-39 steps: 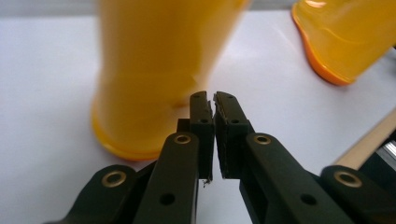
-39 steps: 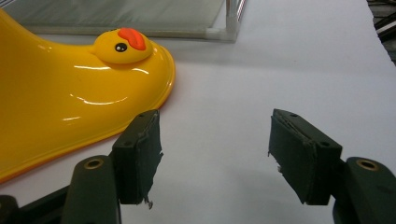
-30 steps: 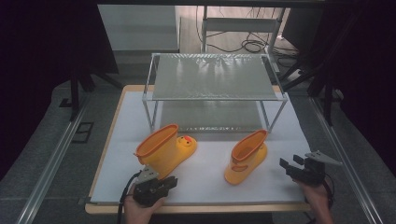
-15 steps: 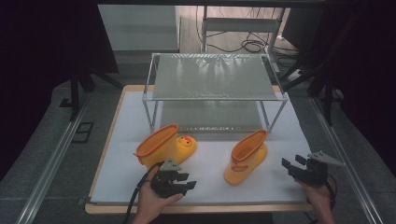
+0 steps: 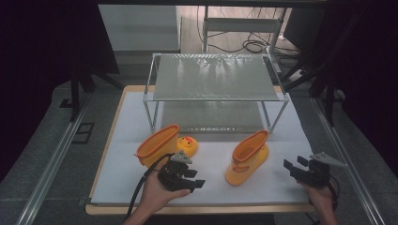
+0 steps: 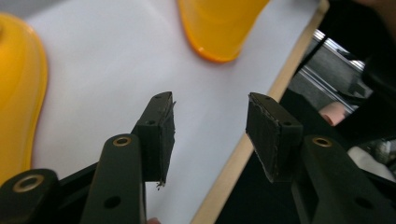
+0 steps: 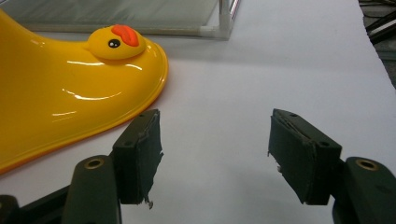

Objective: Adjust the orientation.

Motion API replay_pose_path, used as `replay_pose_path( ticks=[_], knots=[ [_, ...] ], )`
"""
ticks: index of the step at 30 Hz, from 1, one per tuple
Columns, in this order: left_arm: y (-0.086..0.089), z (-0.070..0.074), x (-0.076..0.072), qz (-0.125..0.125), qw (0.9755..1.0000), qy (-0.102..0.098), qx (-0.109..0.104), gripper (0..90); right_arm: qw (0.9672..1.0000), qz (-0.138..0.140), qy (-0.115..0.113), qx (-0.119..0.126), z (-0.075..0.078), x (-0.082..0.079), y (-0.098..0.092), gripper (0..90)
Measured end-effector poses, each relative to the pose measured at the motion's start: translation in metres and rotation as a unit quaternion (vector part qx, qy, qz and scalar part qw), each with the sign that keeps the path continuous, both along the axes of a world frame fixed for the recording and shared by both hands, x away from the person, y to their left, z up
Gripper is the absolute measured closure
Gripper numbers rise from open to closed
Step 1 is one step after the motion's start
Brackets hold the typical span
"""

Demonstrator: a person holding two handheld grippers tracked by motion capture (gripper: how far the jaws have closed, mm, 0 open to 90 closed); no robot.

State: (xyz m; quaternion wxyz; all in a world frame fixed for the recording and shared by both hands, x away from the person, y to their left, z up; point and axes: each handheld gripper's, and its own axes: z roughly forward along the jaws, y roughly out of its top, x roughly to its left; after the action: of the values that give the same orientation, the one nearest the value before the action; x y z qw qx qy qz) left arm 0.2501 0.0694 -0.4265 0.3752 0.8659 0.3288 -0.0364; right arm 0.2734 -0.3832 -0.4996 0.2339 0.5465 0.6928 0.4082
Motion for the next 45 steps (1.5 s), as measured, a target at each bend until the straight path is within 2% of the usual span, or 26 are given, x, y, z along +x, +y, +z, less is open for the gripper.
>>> replay_pose_path(
  ticks=[3, 7, 12, 18, 19, 20, 22, 24, 35, 45],
  knots=[
    [-0.005, 0.010, 0.004, -0.015, 0.9997, 0.014, -0.009, 51.7, 1.0000, 0.002, 0.001, -0.001, -0.001, 0.000, 0.000, 34.3],
    [-0.010, 0.018, 0.010, -0.023, 0.9996, 0.016, -0.007, 51.7, 1.0000, 0.003, 0.001, -0.001, -0.001, 0.000, 0.000, 34.3],
    [-0.013, 0.029, 0.016, -0.028, 0.9991, 0.027, -0.018, 51.8, 1.0000, 0.001, 0.001, 0.001, -0.001, 0.000, -0.001, 34.3],
    [-0.018, 0.053, 0.018, -0.040, 0.9988, 0.025, -0.016, 51.9, 1.0000, 0.004, 0.002, -0.001, -0.001, 0.001, 0.000, 34.3],
    [-0.018, 0.053, 0.018, -0.040, 0.9988, 0.025, -0.016, 51.9, 1.0000, 0.004, 0.001, -0.001, -0.001, 0.001, 0.000, 34.3],
    [-0.020, 0.060, 0.020, -0.042, 0.9987, 0.023, -0.015, 51.9, 1.0000, 0.005, 0.001, -0.002, -0.001, 0.001, 0.001, 34.3],
    [-0.022, 0.063, 0.021, -0.044, 0.9986, 0.024, -0.015, 51.9, 1.0000, 0.005, 0.003, -0.003, -0.001, 0.001, 0.001, 34.3],
    [-0.025, 0.070, 0.027, -0.047, 0.9983, 0.026, -0.021, 52.1, 1.0000, 0.006, 0.002, -0.004, -0.001, 0.001, 0.000, 34.3],
    [-0.041, 0.089, 0.042, -0.057, 0.9975, 0.033, -0.025, 52.4, 1.0000, 0.005, 0.002, -0.001, -0.001, 0.001, -0.001, 34.3],
    [-0.052, 0.096, 0.054, -0.056, 0.9975, 0.035, -0.024, 52.7, 1.0000, 0.007, 0.003, -0.002, -0.001, 0.001, -0.001, 34.3]
  ],
)
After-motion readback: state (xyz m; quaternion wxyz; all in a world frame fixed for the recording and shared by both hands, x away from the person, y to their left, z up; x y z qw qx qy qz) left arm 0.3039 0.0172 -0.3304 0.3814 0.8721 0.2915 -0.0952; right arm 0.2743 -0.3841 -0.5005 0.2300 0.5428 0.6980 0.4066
